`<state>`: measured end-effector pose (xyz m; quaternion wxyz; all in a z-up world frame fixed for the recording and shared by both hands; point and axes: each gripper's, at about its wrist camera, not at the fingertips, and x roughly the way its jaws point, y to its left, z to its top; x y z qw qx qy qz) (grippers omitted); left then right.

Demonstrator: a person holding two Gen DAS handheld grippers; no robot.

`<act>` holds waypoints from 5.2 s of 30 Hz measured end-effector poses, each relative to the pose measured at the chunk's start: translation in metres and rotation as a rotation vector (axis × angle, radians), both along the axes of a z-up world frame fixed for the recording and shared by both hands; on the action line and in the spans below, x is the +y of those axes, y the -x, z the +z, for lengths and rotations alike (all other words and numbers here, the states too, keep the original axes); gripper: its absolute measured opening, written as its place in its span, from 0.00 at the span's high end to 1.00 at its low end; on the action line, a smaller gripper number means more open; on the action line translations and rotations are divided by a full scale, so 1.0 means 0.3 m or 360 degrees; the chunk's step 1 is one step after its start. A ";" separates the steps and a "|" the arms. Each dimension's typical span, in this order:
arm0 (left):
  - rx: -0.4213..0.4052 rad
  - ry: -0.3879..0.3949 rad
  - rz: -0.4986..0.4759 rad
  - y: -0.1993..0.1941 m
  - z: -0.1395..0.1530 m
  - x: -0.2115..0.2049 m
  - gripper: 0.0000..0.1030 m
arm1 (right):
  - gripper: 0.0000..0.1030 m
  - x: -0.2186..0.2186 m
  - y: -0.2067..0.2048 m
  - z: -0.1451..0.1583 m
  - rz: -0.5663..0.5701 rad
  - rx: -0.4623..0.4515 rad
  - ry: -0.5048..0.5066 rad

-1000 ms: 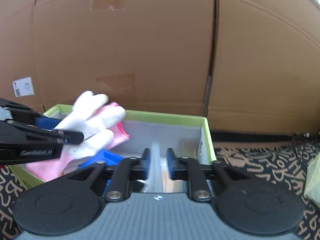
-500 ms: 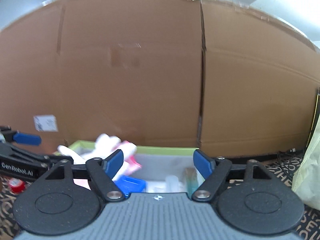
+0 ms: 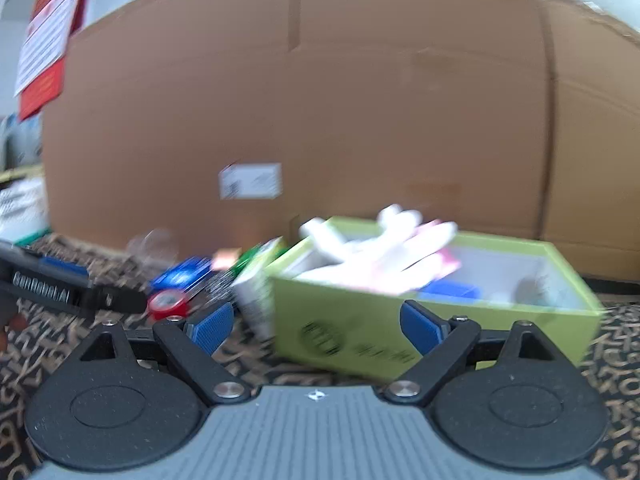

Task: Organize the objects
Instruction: 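Withdraw both open tools from the shoebox toward the remaining items, then grasp the red tape roll with the right tool while the left tool grasps the blue medicine box, then carry tape roll and blue box into the shoebox and release both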

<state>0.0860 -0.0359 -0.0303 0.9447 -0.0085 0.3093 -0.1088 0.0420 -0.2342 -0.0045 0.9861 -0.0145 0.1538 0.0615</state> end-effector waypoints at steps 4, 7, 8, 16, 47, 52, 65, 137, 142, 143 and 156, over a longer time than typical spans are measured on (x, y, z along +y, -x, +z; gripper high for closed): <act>0.0014 -0.0001 0.0105 -0.006 -0.020 0.087 0.00 | 0.09 0.094 -0.023 -0.041 0.0101 0.0101 -0.0037; 0.0021 0.0009 0.0162 -0.015 -0.024 0.130 0.00 | 0.09 0.158 -0.022 -0.053 0.0152 0.0162 -0.0065; 0.0024 0.0021 0.0171 -0.019 -0.025 0.143 0.00 | 0.09 0.177 -0.024 -0.056 0.0169 0.0177 -0.0072; -0.0013 0.0041 0.0168 -0.066 0.014 0.181 0.00 | 0.15 0.378 -0.195 -0.069 0.0321 0.0289 0.0030; 0.0187 -0.0042 -0.0033 -0.436 -0.136 0.017 0.45 | 0.53 0.380 -0.117 -0.112 0.0299 0.0477 0.0048; 0.0221 -0.0090 -0.0147 -0.182 -0.131 0.086 0.45 | 0.53 0.342 -0.040 -0.113 0.0323 0.0501 0.0014; 0.0133 -0.0241 -0.0111 -0.069 -0.128 0.052 0.25 | 0.42 0.313 0.009 -0.113 0.0295 0.0493 0.0032; 0.0009 -0.0056 -0.0706 -0.342 0.089 -1.012 0.46 | 0.51 -0.485 -0.254 0.029 -0.0435 0.0168 0.0160; -0.0082 -0.0025 -0.0651 -0.326 0.094 -0.968 0.04 | 0.36 -0.485 -0.261 0.020 -0.0475 0.0156 0.0155; -0.0114 -0.0013 -0.0645 -0.318 0.098 -0.955 0.01 | 0.35 -0.482 -0.252 0.024 -0.0478 0.0142 0.0156; -0.0091 0.0000 -0.0627 -0.249 0.112 -0.848 0.00 | 0.23 -0.420 -0.206 0.048 -0.0461 0.0098 0.0170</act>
